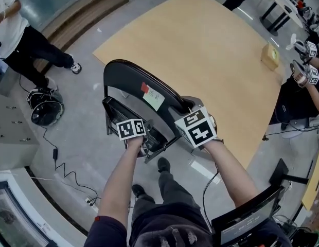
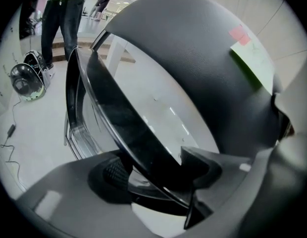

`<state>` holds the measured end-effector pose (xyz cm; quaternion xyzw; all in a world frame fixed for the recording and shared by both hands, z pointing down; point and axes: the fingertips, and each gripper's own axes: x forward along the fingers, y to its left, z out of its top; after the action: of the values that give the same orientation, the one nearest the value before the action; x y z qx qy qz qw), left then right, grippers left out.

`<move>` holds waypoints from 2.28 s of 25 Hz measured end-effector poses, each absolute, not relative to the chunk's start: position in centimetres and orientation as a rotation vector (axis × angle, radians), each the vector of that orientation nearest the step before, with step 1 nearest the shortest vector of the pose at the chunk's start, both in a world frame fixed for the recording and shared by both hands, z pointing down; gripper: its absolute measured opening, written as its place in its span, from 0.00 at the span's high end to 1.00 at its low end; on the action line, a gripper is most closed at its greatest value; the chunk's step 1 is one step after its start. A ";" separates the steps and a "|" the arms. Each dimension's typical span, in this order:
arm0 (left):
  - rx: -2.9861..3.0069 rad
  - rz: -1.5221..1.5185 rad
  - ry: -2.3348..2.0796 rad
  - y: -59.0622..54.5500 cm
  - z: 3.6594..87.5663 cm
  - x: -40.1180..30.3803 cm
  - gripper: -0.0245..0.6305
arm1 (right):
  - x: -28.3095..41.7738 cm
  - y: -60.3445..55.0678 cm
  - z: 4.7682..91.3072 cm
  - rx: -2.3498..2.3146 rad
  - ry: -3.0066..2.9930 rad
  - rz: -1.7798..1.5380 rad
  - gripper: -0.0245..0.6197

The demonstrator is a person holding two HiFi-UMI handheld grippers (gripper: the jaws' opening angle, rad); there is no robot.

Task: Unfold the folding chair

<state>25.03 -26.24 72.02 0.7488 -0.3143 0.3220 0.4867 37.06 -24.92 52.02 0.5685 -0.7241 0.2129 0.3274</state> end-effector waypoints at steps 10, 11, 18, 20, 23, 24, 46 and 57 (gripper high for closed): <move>1.764 0.678 -0.696 -24.7 71.1 22.4 0.53 | 37.6 -25.3 52.4 1.505 -1.860 0.616 0.67; 1.737 0.651 -0.688 -24.5 71.2 22.0 0.55 | 37.6 -25.4 52.6 1.506 -1.857 0.627 0.67; 1.687 0.613 -0.657 -22.0 71.2 18.7 0.60 | 37.8 -25.3 54.1 1.502 -1.837 0.702 0.67; 1.681 0.597 -0.655 -21.4 71.2 17.9 0.61 | 37.8 -25.2 54.5 1.495 -1.832 0.725 0.66; 1.681 0.575 -0.644 -21.1 71.1 17.1 0.62 | 38.0 -25.4 54.8 1.500 -1.828 0.733 0.66; 1.679 0.570 -0.638 -21.0 71.0 16.8 0.62 | 38.1 -25.4 54.9 1.502 -1.825 0.738 0.66; 1.600 0.413 -0.670 -15.0 72.5 5.6 0.68 | 37.6 -24.3 58.2 1.464 -1.782 0.914 0.65; 1.544 0.325 -0.731 -11.7 74.8 -1.9 0.67 | 34.5 -23.1 58.4 1.423 -1.763 0.972 0.65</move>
<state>-1.91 -11.69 74.77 0.6783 -0.3210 0.1426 0.6453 34.46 -23.10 58.41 0.5444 -0.6748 0.3718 0.3317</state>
